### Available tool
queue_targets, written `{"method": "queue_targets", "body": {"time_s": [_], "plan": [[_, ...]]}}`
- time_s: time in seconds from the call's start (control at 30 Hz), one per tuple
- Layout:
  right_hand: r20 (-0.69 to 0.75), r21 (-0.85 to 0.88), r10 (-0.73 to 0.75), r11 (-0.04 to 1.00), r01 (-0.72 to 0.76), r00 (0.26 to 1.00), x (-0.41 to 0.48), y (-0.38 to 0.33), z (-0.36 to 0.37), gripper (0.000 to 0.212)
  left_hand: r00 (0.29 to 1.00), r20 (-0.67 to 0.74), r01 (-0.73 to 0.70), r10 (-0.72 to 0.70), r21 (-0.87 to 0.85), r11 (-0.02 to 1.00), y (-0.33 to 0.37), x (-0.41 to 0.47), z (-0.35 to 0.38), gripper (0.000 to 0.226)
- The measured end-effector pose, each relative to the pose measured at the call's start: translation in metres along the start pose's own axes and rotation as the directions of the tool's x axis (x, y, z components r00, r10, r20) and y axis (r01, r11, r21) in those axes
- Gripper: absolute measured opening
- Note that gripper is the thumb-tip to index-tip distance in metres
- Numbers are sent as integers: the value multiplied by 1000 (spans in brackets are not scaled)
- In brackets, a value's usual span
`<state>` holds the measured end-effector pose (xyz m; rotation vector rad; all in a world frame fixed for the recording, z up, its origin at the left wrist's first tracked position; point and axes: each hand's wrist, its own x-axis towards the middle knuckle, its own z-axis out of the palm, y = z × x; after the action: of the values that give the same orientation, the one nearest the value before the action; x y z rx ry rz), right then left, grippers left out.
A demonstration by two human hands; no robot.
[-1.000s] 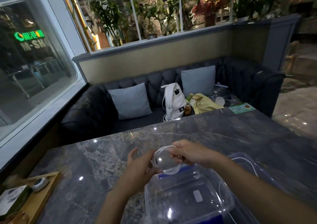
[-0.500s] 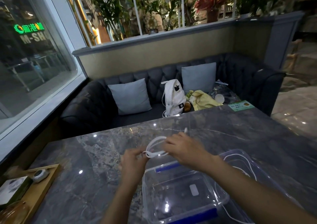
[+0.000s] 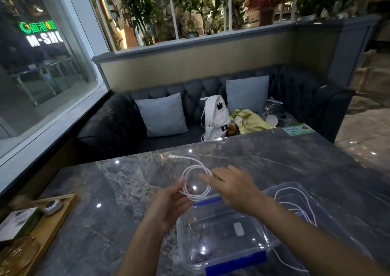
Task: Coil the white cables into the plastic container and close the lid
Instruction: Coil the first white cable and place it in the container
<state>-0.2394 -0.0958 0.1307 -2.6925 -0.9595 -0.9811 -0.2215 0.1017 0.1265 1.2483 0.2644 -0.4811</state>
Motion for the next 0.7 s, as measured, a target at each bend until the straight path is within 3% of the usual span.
{"method": "queue_targets", "body": {"time_s": [0.13, 0.27, 0.4, 0.57, 0.7], "plan": [[163, 168, 173, 965, -200, 971, -9, -14, 8, 58, 995, -51, -80, 80, 17, 997, -12, 3, 2, 5], [322, 253, 278, 896, -366, 905, -12, -21, 18, 68, 974, -136, -184, 181, -10, 983, -17, -3, 7, 17], [343, 302, 330, 848, -436, 879, -11, -23, 22, 60, 942, -196, -272, 274, 38, 962, -23, -12, 9, 15], [294, 425, 568, 643, -637, 769, 3, -29, 29, 30, 919, -173, -333, 353, 138, 933, -29, -18, 12, 14], [295, 290, 592, 693, -660, 750, 7, -29, 36, 30, 907, -150, -363, 394, 196, 911, -31, -18, 9, 16]]}}
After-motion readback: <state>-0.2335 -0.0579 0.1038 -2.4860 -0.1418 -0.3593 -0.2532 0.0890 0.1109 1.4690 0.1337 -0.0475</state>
